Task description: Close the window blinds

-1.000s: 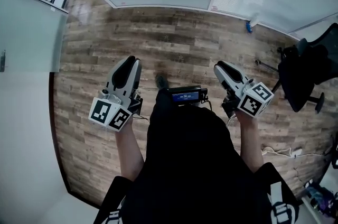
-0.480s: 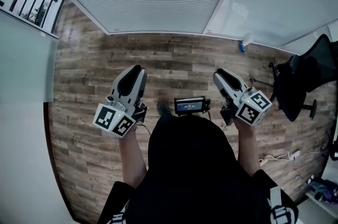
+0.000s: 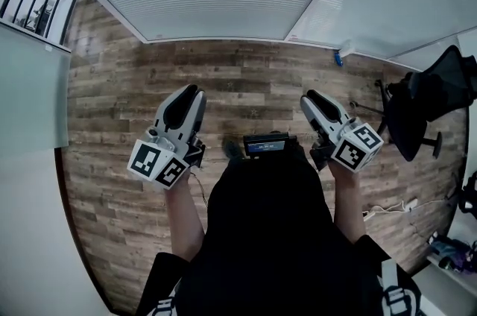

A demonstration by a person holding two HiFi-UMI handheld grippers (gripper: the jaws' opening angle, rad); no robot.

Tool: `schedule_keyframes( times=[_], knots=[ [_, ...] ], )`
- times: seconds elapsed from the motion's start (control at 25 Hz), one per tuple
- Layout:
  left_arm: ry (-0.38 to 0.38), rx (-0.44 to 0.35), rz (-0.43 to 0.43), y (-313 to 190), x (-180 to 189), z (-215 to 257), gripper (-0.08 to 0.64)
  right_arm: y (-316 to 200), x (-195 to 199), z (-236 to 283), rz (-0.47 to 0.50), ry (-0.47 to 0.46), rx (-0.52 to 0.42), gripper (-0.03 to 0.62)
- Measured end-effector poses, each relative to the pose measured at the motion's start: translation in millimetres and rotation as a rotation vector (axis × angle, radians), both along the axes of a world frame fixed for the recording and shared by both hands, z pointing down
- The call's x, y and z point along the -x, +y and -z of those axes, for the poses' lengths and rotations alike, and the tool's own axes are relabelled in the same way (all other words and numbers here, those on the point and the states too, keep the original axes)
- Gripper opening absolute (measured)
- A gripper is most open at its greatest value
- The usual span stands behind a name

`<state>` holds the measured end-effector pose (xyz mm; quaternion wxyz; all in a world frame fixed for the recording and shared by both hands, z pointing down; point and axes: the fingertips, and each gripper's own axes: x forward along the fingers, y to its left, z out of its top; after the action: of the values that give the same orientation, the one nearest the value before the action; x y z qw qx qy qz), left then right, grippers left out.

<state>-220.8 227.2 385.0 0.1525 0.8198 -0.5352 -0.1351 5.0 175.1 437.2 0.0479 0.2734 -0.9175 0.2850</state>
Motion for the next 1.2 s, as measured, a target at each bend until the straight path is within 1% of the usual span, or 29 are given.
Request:
schedule_keyframes(
  times=[0.16,0.28,0.36,0.48,0.64,0.8,0.88,1.04,1.2],
  knots=[
    [0.003,0.019,-0.013,-6.3,3.9,-5.2,0.075,-3.2,7.5,-2.1,0.003,0.013,-0.003,0.095],
    [-0.004,0.029,-0.012,-22.3,6.9,-7.3,0.075,-19.1,11.0,-5.5,0.001,0.017,-0.008,0.095],
    [-0.009,0.031,-0.005,-33.5,7.6,-7.2,0.075,-32.2,11.7,-8.7,-0.001,0.016,-0.010,0.095],
    [-0.031,0.042,0.029,-48.9,13.9,-10.3,0.077,-55.0,14.8,-18.1,-0.001,0.010,-0.014,0.095],
    [-0.058,0.054,0.069,-86.8,17.9,-5.9,0.077,-108.1,15.7,-23.2,0.014,-0.012,-0.014,0.095],
    [-0.090,0.020,0.071,-142.3,12.3,12.4,0.079,-179.4,7.4,-11.5,0.003,-0.010,-0.068,0.095],
    [-0.100,0.011,0.077,-164.6,8.8,18.2,0.097,-208.8,2.6,-7.2,-0.003,-0.007,-0.088,0.095],
    [-0.119,0.029,0.065,-199.5,-10.4,20.6,0.143,-248.7,-18.5,-0.1,-0.017,-0.008,-0.106,0.095],
    [-0.134,0.065,0.046,-216.3,-26.8,14.6,0.146,-274.5,-41.5,-8.4,-0.058,0.020,-0.107,0.095]
  ],
)
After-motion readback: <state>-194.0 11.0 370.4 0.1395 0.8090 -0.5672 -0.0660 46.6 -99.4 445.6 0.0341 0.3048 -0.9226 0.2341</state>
